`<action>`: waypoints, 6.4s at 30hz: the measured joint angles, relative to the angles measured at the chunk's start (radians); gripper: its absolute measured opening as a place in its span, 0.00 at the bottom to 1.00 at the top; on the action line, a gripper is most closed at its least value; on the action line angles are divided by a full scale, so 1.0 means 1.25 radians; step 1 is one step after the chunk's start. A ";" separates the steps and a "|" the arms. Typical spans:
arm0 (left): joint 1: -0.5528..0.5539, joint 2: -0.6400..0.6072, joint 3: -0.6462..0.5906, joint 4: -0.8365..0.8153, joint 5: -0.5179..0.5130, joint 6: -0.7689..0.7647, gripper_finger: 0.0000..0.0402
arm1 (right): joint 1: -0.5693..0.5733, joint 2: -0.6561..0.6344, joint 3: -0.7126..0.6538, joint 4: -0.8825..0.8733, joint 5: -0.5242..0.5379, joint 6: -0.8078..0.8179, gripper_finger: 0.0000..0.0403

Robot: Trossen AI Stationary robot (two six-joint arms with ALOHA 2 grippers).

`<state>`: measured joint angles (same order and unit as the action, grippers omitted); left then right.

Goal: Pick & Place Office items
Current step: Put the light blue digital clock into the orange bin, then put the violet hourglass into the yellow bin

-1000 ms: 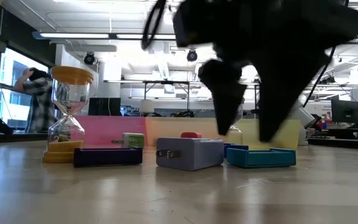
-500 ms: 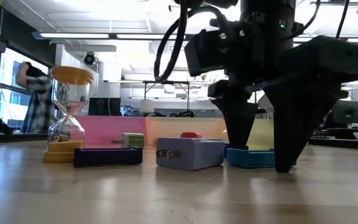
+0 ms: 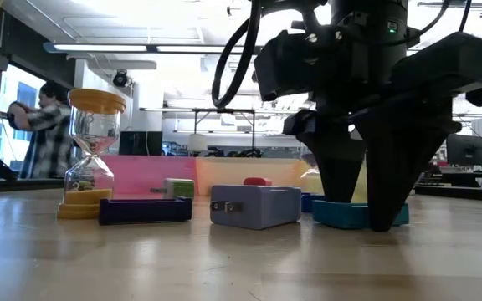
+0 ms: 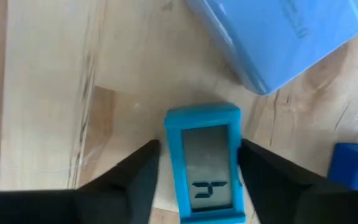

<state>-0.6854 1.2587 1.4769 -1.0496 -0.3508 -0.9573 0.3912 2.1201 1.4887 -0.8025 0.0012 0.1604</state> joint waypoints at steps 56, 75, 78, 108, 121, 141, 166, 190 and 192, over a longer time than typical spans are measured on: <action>0.009 0.000 0.000 0.006 -0.197 0.035 0.81 | -0.361 -0.306 0.236 -0.258 0.088 -0.061 0.31; 0.180 0.000 0.000 -0.003 -0.072 0.218 0.81 | -0.682 -0.230 0.236 0.007 -0.064 -0.104 0.31; 0.241 0.000 0.000 -0.013 -0.031 0.295 0.81 | -0.701 -0.193 0.236 0.006 -0.070 -0.106 0.31; 0.597 0.000 0.000 -0.019 0.216 0.503 0.81 | -0.722 0.069 0.236 -0.015 -0.069 -0.153 0.31; 0.597 0.000 0.000 -0.018 0.217 0.503 0.81 | -0.716 0.089 0.235 -0.023 -0.066 -0.144 0.31; 0.597 0.000 0.000 -0.019 0.235 0.503 0.81 | -0.716 0.089 0.236 -0.015 -0.063 -0.128 0.51; 0.597 0.000 0.000 -0.018 0.236 0.480 0.81 | -0.693 -0.138 0.236 -0.012 0.038 -0.175 0.52; 0.539 0.000 0.000 -0.006 0.236 0.424 0.81 | -0.502 -0.440 0.236 0.048 -0.100 -0.214 0.78; 0.520 0.000 0.000 0.000 0.236 0.414 0.81 | -0.488 -0.442 0.236 0.048 -0.070 -0.211 0.84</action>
<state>-0.0349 1.2583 1.4765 -1.0499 -0.0558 -0.4400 -0.2188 1.5677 1.7832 -0.7428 -0.0868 -0.1040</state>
